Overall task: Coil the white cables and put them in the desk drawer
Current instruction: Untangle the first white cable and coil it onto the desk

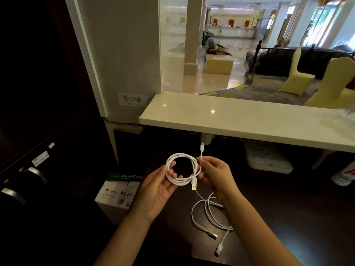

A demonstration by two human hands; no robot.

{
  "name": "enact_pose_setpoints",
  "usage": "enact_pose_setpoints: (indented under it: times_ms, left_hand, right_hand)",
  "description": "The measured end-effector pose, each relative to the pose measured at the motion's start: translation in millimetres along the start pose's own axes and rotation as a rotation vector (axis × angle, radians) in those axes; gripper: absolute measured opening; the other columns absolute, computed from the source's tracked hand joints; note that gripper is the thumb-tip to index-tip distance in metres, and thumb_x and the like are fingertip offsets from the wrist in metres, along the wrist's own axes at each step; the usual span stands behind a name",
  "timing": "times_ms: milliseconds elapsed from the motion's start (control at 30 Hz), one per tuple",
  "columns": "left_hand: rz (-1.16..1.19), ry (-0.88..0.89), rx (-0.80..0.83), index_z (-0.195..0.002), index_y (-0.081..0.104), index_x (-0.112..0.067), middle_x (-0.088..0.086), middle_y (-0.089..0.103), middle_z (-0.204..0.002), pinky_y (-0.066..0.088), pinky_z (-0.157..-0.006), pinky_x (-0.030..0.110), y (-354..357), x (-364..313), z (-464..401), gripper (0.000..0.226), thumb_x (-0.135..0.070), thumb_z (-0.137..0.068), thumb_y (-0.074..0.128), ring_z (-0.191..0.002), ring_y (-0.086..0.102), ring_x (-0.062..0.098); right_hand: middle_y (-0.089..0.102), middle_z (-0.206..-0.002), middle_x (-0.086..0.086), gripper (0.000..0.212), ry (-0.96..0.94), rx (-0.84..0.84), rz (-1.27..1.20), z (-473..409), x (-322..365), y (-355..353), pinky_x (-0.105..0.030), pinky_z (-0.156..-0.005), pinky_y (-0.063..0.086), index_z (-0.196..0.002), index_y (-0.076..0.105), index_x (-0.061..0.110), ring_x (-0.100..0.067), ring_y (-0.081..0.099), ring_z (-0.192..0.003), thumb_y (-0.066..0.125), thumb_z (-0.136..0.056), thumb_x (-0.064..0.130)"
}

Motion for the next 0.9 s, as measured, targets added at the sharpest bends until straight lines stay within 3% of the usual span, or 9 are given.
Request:
enact_pose_setpoints:
  times_ms: [67, 167, 300, 433, 567, 667, 767, 900]
  left_hand:
    - [-0.017, 0.008, -0.014, -0.097, 0.061, -0.004, -0.002, 0.059, -0.056, 0.059, -0.069, 0.027, -3, -1, -2, 0.023, -0.012, -0.093, 0.040, -0.058, 0.063, 0.006]
    - [-0.032, -0.010, -0.011, -0.097, 0.061, -0.004, -0.003, 0.056, -0.055, 0.058, -0.071, 0.026, -4, 2, -4, 0.023, -0.012, -0.093, 0.040, -0.056, 0.060, 0.006]
    - [-0.079, -0.031, 0.019, -0.097, 0.062, -0.004, -0.003, 0.054, -0.057, 0.058, -0.069, 0.024, -3, 2, -6, 0.021, -0.012, -0.089, 0.044, -0.054, 0.056, 0.005]
    - [-0.117, -0.071, 0.008, -0.096, 0.063, -0.004, -0.003, 0.054, -0.058, 0.058, -0.068, 0.025, -9, 4, -9, 0.022, -0.011, -0.092, 0.043, -0.054, 0.056, 0.005]
    - [-0.112, -0.089, -0.036, -0.096, 0.063, -0.003, -0.003, 0.054, -0.058, 0.058, -0.067, 0.025, -16, 9, -10, 0.021, -0.010, -0.092, 0.044, -0.053, 0.056, 0.005]
    - [-0.141, -0.093, -0.055, -0.098, 0.063, -0.004, -0.003, 0.055, -0.057, 0.058, -0.068, 0.026, -21, 11, -11, 0.021, -0.011, -0.093, 0.044, -0.054, 0.057, 0.005]
    - [-0.188, -0.100, -0.065, -0.099, 0.063, -0.004, -0.004, 0.056, -0.057, 0.059, -0.070, 0.027, -25, 11, -12, 0.021, -0.012, -0.093, 0.045, -0.055, 0.058, 0.005]
    - [-0.233, -0.129, -0.061, -0.104, 0.062, -0.002, -0.005, 0.056, -0.058, 0.059, -0.071, 0.027, -24, 16, -9, 0.022, -0.012, -0.093, 0.045, -0.054, 0.058, 0.004]
  right_hand:
    - [0.064, -0.057, -0.003, 0.012, -0.052, -0.032, 0.132, -7, 3, -9, -0.013, -0.035, 0.035, -0.092, 0.064, 0.003, -0.004, 0.050, -0.034, 0.051, -0.091, 0.003]
    - [0.061, -0.053, 0.001, 0.013, -0.118, 0.009, 0.504, -16, 6, -10, -0.013, -0.036, 0.035, -0.088, 0.069, 0.009, -0.004, 0.048, -0.032, 0.057, -0.088, 0.006]
    - [0.061, -0.055, 0.005, 0.016, -0.114, 0.367, 0.866, -8, 9, 13, -0.011, -0.039, 0.036, -0.082, 0.072, 0.011, -0.002, 0.045, -0.033, 0.057, -0.086, 0.005]
    - [0.065, -0.052, 0.010, 0.019, -0.057, 0.613, 0.738, 4, 10, 27, -0.010, -0.040, 0.039, -0.083, 0.071, 0.011, -0.001, 0.051, -0.038, 0.057, -0.086, -0.001]
    - [0.069, -0.063, 0.000, 0.016, 0.035, 0.582, 0.549, -2, 0, 25, -0.016, -0.053, 0.053, -0.093, 0.067, 0.000, -0.007, 0.063, -0.053, 0.052, -0.090, -0.002]
    - [0.067, -0.072, -0.007, 0.022, 0.010, 0.528, 0.483, -4, 0, 27, -0.022, -0.060, 0.056, -0.107, 0.056, 0.004, -0.014, 0.064, -0.058, 0.045, -0.090, -0.005]
    - [0.065, -0.071, 0.000, 0.034, -0.094, 0.530, 0.587, -1, 5, 34, -0.022, -0.060, 0.055, -0.119, 0.044, 0.015, -0.015, 0.064, -0.061, 0.055, -0.089, 0.003]
    - [0.066, -0.073, -0.002, 0.022, -0.349, 0.474, 0.876, 5, 21, 42, -0.023, -0.054, 0.054, -0.105, 0.048, 0.027, -0.015, 0.063, -0.051, 0.059, -0.089, 0.018]
Point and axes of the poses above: each hand's wrist, its own z-axis away from the middle knuckle, its own y-axis out of the palm, x = y × z, the point moved 9 cm from there along -z, towards the middle knuckle
